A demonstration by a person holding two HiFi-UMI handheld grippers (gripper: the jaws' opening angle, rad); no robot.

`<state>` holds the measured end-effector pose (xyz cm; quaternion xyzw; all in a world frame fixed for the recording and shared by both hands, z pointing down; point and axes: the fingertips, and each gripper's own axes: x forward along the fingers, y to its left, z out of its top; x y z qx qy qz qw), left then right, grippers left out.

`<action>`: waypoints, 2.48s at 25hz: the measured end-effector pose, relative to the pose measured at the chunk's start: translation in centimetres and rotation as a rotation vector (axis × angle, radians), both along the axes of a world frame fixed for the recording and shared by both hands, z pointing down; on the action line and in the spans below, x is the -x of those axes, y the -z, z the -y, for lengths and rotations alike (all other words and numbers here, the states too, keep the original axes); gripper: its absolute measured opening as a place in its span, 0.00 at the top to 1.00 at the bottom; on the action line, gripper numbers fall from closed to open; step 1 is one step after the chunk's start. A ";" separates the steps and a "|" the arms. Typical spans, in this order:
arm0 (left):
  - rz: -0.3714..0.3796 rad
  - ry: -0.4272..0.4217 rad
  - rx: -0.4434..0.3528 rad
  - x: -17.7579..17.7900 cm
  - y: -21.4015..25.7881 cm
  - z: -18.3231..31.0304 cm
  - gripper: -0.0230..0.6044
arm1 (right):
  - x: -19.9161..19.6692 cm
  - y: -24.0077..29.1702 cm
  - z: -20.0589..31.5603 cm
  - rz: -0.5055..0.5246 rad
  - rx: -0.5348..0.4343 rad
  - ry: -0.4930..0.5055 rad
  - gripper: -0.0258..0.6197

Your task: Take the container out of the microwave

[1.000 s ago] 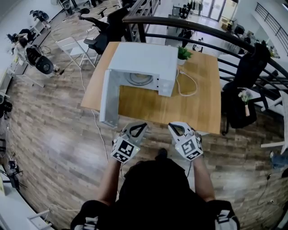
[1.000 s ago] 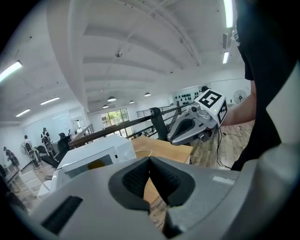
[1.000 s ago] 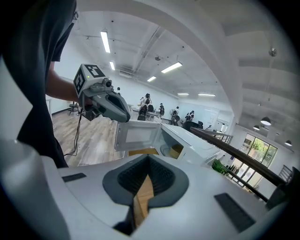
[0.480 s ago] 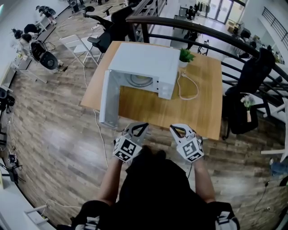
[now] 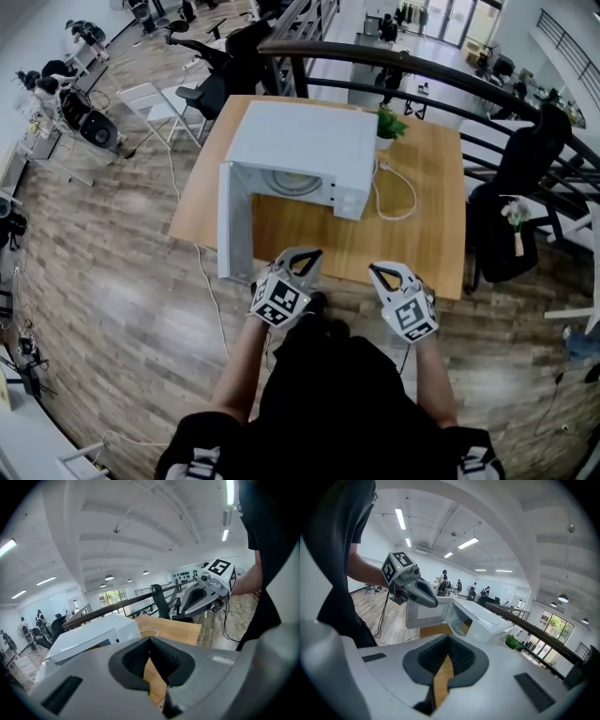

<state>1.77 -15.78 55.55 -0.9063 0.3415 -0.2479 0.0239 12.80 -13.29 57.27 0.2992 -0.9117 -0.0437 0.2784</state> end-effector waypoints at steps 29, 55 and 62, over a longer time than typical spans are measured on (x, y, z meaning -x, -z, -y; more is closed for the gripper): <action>0.197 -0.013 0.015 5.6 -12.1 16.8 0.96 | 2.3 -0.8 8.2 -0.067 -0.007 -0.150 0.96; 0.399 -0.041 0.000 10.6 -19.0 24.6 0.96 | 4.4 -3.0 12.4 -0.099 0.030 -0.192 0.96; 0.470 -0.059 -0.066 10.8 -20.0 27.8 0.77 | 3.1 -4.0 12.5 -0.115 0.056 -0.242 0.96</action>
